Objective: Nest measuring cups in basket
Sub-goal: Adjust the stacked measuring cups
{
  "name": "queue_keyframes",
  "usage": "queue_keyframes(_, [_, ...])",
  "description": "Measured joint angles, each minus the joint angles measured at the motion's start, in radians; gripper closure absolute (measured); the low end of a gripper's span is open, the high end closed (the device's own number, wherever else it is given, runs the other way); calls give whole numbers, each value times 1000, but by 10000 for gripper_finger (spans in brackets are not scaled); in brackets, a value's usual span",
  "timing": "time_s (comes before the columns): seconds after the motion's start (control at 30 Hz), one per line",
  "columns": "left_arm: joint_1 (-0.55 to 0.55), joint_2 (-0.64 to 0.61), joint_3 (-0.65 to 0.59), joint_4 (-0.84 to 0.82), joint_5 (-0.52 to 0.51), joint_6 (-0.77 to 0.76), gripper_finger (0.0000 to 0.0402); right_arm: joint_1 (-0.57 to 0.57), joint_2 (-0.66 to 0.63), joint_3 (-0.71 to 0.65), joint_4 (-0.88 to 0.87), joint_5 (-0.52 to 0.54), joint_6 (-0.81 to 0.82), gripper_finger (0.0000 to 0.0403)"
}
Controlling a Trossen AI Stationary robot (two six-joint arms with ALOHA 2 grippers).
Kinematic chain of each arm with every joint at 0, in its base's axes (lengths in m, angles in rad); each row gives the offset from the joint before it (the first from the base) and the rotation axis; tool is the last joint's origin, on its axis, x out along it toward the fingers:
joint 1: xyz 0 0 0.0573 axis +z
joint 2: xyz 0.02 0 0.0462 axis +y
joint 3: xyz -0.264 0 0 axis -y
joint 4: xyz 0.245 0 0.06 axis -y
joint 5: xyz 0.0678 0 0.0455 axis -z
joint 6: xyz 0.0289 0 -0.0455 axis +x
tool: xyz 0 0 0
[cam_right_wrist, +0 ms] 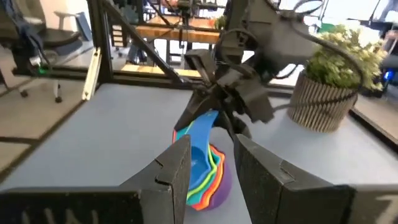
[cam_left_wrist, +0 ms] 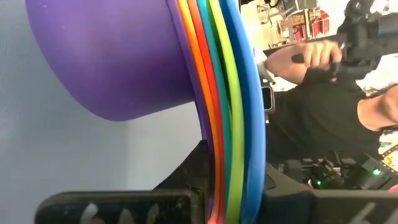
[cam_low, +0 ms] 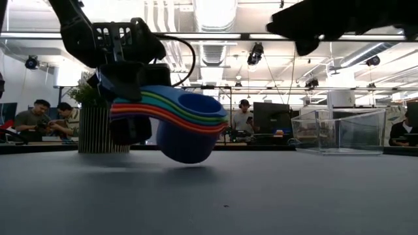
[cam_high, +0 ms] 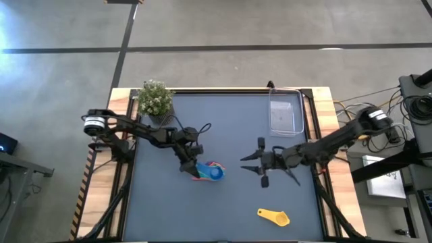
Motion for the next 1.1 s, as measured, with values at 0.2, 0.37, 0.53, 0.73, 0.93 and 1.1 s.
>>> queue_keyframes(0.2, [2, 39, 4, 17, 17, -29, 380, -27, 223, 110, 34, -56, -26, 297])
queue_keyframes(0.37, [2, 62, 3, 30, 26, -17, 380, -56, 366, 260, -59, -201, 16, 337])
queue_keyframes(0.53, [2, 63, 0, 67, 24, -35, 380, -73, 491, 432, -277, -210, 25, 389])
queue_keyframes(0.73, [3, 62, -1, 73, 21, -35, 375, -97, 617, 601, -491, -180, 65, 394])
queue_keyframes(0.93, [0, 60, -1, 65, 112, -20, 317, -105, 684, 709, -620, -173, 79, 394])
queue_keyframes(1.1, [3, 54, -1, -17, 155, -13, 252, -105, 679, 709, -631, -185, 85, 394])
